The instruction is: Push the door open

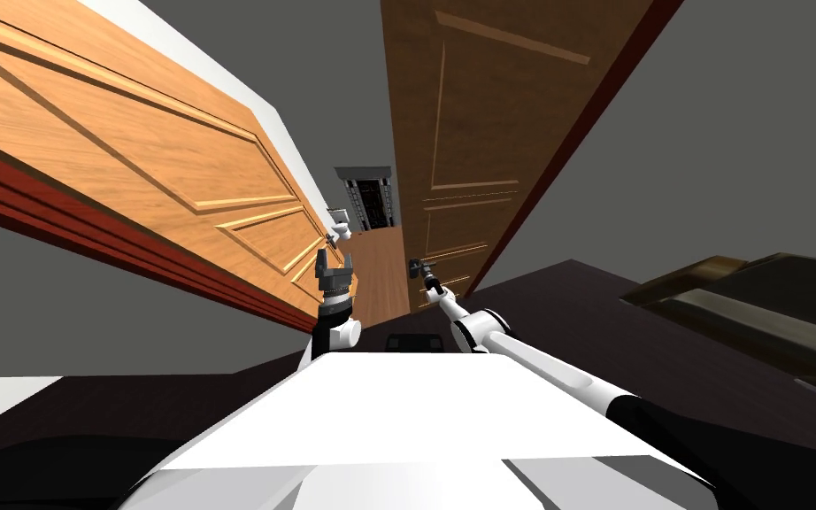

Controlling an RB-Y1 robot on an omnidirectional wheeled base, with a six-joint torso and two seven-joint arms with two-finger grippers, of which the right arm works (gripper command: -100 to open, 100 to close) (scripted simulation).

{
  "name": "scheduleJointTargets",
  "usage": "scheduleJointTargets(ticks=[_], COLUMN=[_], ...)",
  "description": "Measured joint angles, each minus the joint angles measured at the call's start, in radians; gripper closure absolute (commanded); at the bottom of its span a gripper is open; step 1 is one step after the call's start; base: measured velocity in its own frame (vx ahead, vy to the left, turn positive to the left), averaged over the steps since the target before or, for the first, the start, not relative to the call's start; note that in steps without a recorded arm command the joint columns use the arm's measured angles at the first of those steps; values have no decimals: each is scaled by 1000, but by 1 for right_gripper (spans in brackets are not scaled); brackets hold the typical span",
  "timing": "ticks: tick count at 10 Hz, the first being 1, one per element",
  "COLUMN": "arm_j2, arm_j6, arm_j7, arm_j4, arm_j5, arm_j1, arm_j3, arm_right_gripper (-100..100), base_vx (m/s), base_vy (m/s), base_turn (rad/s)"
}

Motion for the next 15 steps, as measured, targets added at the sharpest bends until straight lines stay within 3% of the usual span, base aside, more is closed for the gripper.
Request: scheduleJointTargets(ticks=[1,2,4,5,6,7,8,10,12,13,14,15], arm_j2=[-8,-16,-30,-33,-36,-39,-51,-63,-82,-84,-80,-76], arm_j6=[-1,-19,18,4,-31,-1,-7,-13,-66,-54,13,21], arm_j7=[-1,-2,2,5,12,19,16,23,19,21,33,36], arm_j4=[24,54,-30,-1,71,-7,34,45,157,130,-12,-8], arm_j5=[-4,-8,-7,-11,-20,-19,-23,-32,-42,-40,-35,-37], arm_j1=[-16,-30,6,-9,-44,1,-22,-25,-77,-58,17,5], arm_j3=[-6,-14,-15,-23,-40,-41,-48,-67,-85,-85,-80,-82], arm_right_gripper=[100,100,100,100,100,100,100,100,100,100,100,100], base_vx=[148,106,113,116,119,136,146,161,102,5,-31,-27], base_vy=[110,64,91,105,96,117,146,147,61,-16,-22,-12], base_turn=[-28,-25,-42,-54,-33,-69,-57,-81,-13,17,13,20])
